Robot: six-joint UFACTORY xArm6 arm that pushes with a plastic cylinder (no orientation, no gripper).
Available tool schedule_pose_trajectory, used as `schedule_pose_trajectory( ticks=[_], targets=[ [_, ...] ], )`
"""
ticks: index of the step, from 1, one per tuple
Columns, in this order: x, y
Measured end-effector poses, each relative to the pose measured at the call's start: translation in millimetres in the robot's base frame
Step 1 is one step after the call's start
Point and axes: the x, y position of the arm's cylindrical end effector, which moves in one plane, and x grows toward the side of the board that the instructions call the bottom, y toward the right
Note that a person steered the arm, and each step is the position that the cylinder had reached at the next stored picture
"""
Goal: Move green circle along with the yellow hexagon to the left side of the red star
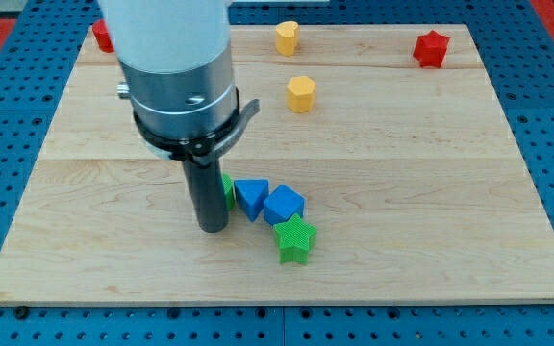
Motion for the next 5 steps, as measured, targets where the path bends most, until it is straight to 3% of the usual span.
schedule_pose_trajectory(
  ticks=[2,4,5],
  targets=[
    [-29,0],
    [-96,0],
    [-101,-7]
  ],
)
